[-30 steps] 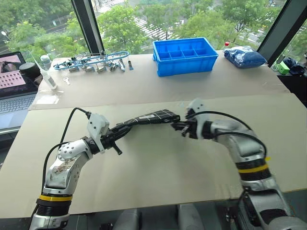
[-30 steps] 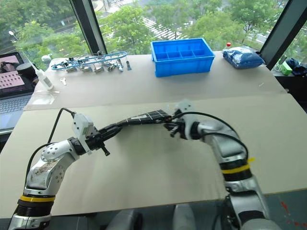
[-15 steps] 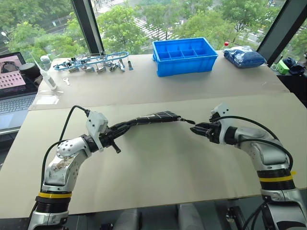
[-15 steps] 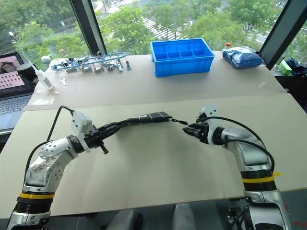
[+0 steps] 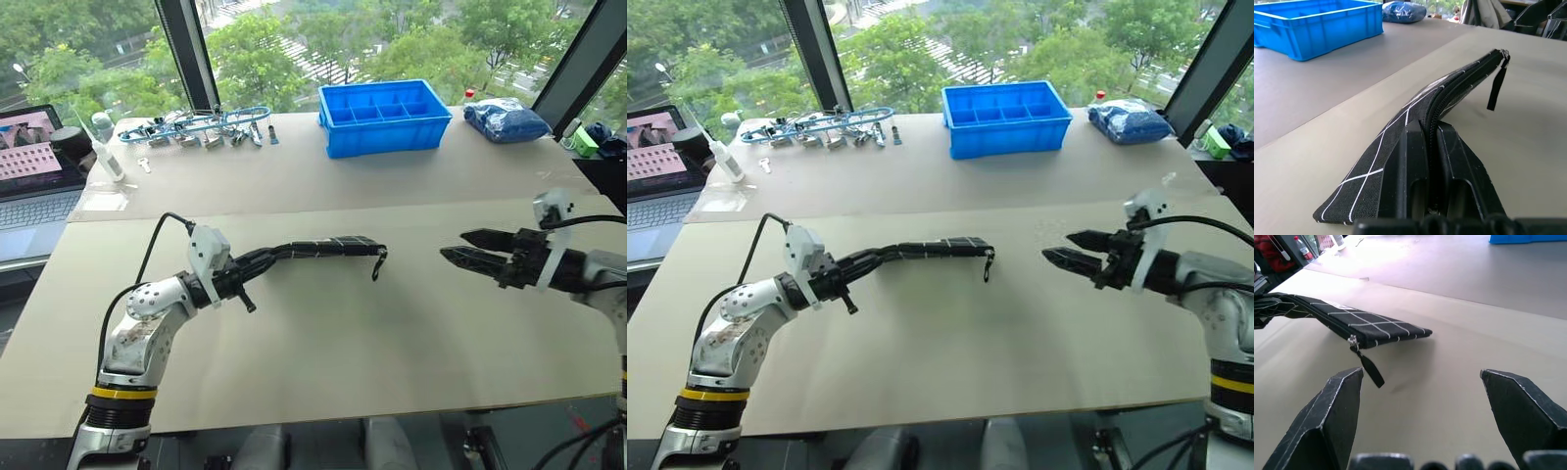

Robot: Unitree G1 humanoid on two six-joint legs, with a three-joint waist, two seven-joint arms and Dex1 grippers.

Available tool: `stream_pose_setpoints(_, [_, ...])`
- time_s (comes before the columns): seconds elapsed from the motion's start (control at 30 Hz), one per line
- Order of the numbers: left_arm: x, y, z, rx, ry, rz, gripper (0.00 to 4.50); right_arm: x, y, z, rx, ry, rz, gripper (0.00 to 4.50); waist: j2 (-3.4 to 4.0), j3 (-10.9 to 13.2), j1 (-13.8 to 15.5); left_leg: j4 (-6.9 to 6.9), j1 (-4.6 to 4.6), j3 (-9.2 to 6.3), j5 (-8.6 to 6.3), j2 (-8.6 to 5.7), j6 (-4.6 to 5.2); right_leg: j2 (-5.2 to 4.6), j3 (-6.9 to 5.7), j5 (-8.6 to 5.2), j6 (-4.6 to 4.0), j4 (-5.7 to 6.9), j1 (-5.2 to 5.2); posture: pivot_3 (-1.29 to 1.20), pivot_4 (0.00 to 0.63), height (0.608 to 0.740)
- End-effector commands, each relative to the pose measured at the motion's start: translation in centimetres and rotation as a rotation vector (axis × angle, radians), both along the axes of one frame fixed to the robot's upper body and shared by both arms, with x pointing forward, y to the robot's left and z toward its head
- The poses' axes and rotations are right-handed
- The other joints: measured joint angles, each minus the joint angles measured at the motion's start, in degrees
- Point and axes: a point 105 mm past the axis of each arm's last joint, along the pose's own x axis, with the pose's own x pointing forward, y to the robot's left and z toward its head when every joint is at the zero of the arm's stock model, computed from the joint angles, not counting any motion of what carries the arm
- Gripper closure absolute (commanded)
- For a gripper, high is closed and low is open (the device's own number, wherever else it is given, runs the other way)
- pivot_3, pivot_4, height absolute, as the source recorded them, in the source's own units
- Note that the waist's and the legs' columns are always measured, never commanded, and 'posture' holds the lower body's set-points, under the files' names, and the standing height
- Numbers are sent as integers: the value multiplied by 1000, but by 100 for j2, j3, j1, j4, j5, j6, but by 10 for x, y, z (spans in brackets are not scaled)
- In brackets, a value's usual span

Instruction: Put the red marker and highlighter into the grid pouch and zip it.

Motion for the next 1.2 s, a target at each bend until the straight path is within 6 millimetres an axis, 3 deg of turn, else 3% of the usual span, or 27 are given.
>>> stream_pose_setpoints(0.03, [-5,-13,7,12,-52,-55,4083,-4,-12,14,-31,-79,-39,216,0,0,5,1,0,0,-1,-3,2,-3,0,0,1,-2,3,0,150,740])
stream_pose_setpoints(0.27, [-22,-25,-5,71,-25,-206,1658,-9,-15,0,-45,-69,-81,187,0,0,8,4,-2,0,-2,-3,3,-2,1,2,4,-4,3,0,150,740])
stream_pose_setpoints(0.4, [-24,-21,-3,76,-5,-229,113,-12,-17,-9,-74,-55,-100,187,0,0,10,5,-1,0,-2,-3,3,-2,1,2,4,-4,4,0,150,740])
stream_pose_setpoints(0.6, [-34,5,20,-92,145,-183,26,-8,-28,-4,-91,-72,-127,187,0,0,-11,4,-1,-1,-2,-1,4,-2,1,1,5,-3,2,0,150,740])
stream_pose_setpoints(0.73, [-33,50,4,-92,270,28,26,-7,-31,-10,-111,-76,-127,187,2,1,-42,0,6,-1,-5,-1,8,0,2,0,7,-1,2,0,150,740])
stream_pose_setpoints(0.97, [-29,124,-3,-272,285,417,26,1,-31,-30,-110,-66,-143,187,0,1,22,-2,12,0,-4,0,7,0,2,0,6,-1,8,0,150,740])
stream_pose_setpoints(1.07, [-37,141,-9,-305,289,501,26,7,-30,-38,-99,-56,-147,187,1,1,10,-2,14,1,-3,-1,5,-1,3,0,5,-2,9,0,150,740])
stream_pose_setpoints(1.2, [-45,149,-12,-320,293,558,26,15,-29,-43,-94,-51,-146,187,1,1,3,-3,14,1,-4,0,5,0,4,0,5,-4,8,0,150,740])
